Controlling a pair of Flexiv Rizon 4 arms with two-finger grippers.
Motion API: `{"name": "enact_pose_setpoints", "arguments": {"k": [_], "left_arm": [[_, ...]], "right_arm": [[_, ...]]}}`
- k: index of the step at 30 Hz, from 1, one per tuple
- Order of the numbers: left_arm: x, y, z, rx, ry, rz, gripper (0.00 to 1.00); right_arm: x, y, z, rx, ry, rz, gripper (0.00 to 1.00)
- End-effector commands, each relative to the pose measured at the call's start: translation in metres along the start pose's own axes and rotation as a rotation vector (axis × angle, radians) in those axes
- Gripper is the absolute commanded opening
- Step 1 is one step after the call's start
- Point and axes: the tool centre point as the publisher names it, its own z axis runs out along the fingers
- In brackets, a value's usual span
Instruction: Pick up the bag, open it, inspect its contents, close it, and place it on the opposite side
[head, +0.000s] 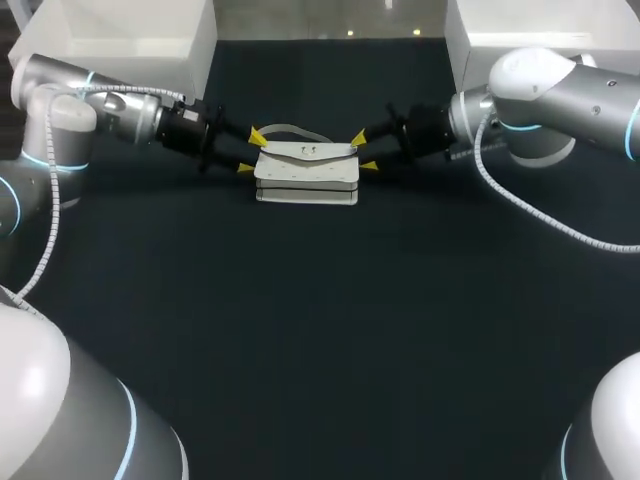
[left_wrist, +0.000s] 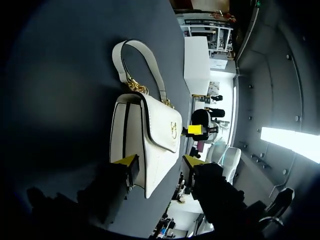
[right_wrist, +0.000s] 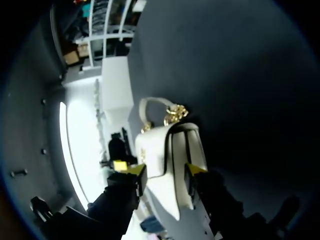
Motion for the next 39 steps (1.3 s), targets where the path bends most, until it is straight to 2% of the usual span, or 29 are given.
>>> {"name": "enact_pose_setpoints", "arguments": {"k": [1, 12, 23, 25, 26, 27, 28, 31, 32, 35, 36, 38, 39], "left_arm": [[-0.004, -0.008, 0.008, -0.035, 0.031, -0.004, 0.53], [-0.007, -0.012, 0.017, -0.032, 0.027, -0.018, 0.46], [-0.016, -0.015, 0.023, -0.023, 0.007, -0.036, 0.44], [-0.016, -0.016, 0.023, -0.021, 0.006, -0.037, 0.4], [-0.017, -0.016, 0.023, -0.02, 0.005, -0.038, 0.36], [-0.017, -0.016, 0.023, -0.019, 0.005, -0.04, 0.3], [-0.018, -0.016, 0.023, -0.017, 0.005, -0.041, 0.24], [-0.019, -0.016, 0.022, -0.012, 0.006, -0.044, 0.02], [-0.019, -0.016, 0.022, -0.01, 0.007, -0.045, 0.0], [-0.019, -0.015, 0.02, -0.006, 0.006, -0.046, 0.0], [-0.019, -0.014, 0.02, -0.005, 0.006, -0.046, 0.11], [-0.019, -0.014, 0.019, -0.003, 0.005, -0.045, 0.44], [-0.019, -0.014, 0.019, -0.002, 0.006, -0.045, 0.5]], "right_arm": [[-0.001, 0.005, 0.002, 0.061, 0.013, -0.005, 0.46], [0.0, 0.004, 0.006, 0.098, 0.036, -0.011, 0.41], [-0.002, 0.003, 0.014, 0.131, 0.021, -0.024, 0.38], [-0.004, 0.003, 0.015, 0.133, 0.012, -0.022, 0.33], [-0.005, 0.003, 0.016, 0.135, 0.011, -0.019, 0.25], [-0.005, 0.003, 0.016, 0.136, 0.01, -0.018, 0.17], [-0.006, 0.003, 0.016, 0.137, 0.01, -0.018, 0.0], [-0.008, 0.002, 0.017, 0.138, 0.01, -0.017, 0.0], [-0.009, 0.002, 0.017, 0.138, 0.011, -0.015, 0.0], [-0.01, 0.001, 0.016, 0.137, 0.015, -0.014, 0.0], [-0.01, 0.001, 0.016, 0.137, 0.018, -0.016, 0.0], [-0.009, 0.0, 0.014, 0.133, 0.024, -0.019, 0.0], [-0.008, 0.0, 0.014, 0.132, 0.026, -0.022, 0.01]]}}
